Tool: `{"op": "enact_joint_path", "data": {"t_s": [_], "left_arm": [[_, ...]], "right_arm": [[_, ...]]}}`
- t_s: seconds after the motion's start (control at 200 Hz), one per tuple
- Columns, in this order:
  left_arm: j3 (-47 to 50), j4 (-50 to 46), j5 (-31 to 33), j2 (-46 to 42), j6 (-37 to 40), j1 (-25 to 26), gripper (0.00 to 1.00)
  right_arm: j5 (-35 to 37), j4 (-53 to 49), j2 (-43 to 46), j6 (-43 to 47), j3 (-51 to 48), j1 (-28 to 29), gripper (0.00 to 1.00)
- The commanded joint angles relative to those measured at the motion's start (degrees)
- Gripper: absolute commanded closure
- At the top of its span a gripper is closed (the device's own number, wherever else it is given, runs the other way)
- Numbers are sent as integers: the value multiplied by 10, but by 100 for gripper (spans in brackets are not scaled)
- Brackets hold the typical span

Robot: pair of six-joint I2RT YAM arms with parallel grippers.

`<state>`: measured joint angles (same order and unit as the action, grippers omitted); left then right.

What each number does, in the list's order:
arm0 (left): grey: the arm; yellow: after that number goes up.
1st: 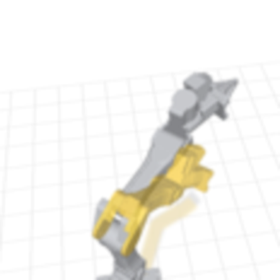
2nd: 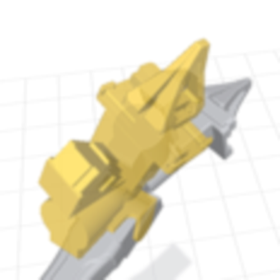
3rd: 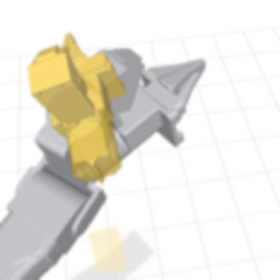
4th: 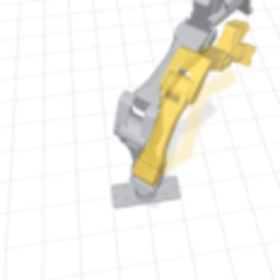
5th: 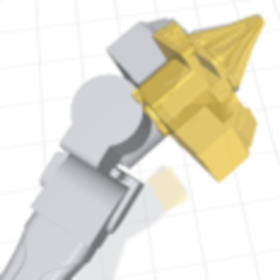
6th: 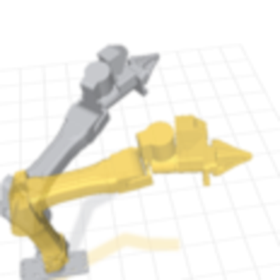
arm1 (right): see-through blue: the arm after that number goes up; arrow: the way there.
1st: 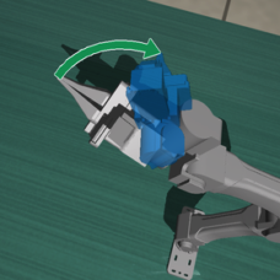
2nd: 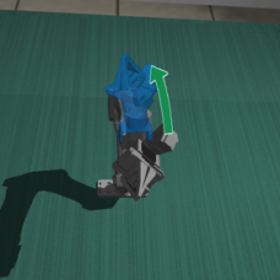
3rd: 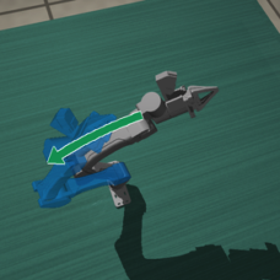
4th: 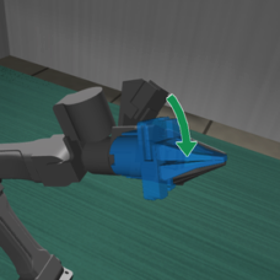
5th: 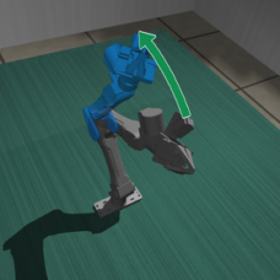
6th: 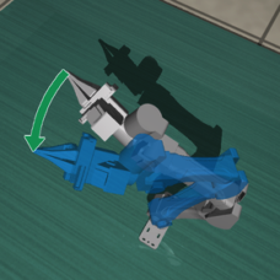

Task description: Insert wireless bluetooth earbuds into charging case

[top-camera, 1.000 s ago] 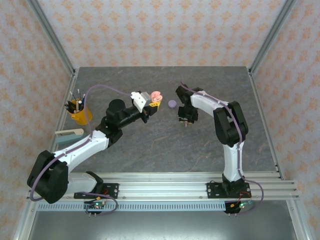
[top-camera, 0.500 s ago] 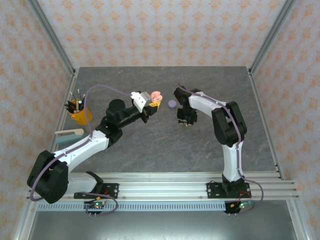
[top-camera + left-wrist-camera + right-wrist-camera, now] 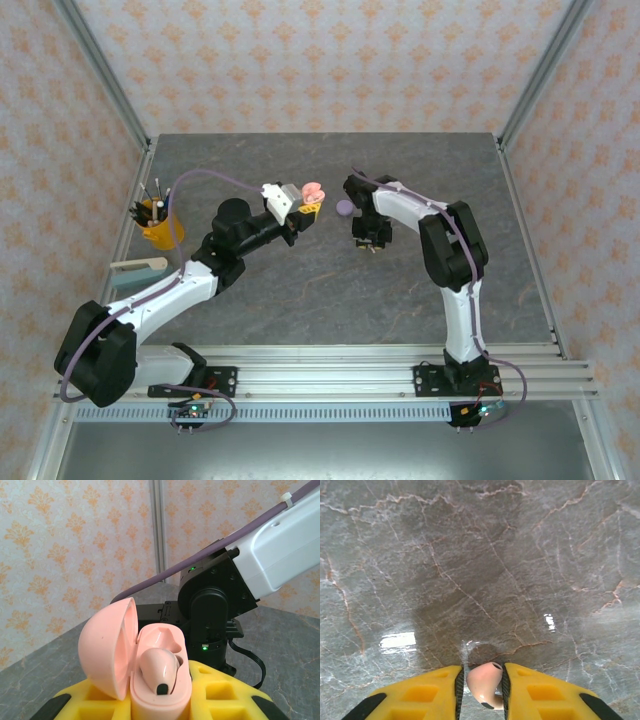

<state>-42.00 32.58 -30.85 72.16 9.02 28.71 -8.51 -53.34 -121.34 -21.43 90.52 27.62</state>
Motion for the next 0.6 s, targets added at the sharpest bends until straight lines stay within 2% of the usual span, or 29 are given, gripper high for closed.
{"op": "enact_joint_path", "data": {"t_s": [0.0,0.395,0.596], "left_arm": [[-20,3,-1,3,0,-6,100],[-20,0,-3,2,-2,-6,100],[-24,-8,-3,-1,-1,-6,100]], "right_arm": [[47,-9,-22,9,5,-4,72],[35,9,1,14,-26,-9,80],[17,60,42,13,-64,-13,82]]}}
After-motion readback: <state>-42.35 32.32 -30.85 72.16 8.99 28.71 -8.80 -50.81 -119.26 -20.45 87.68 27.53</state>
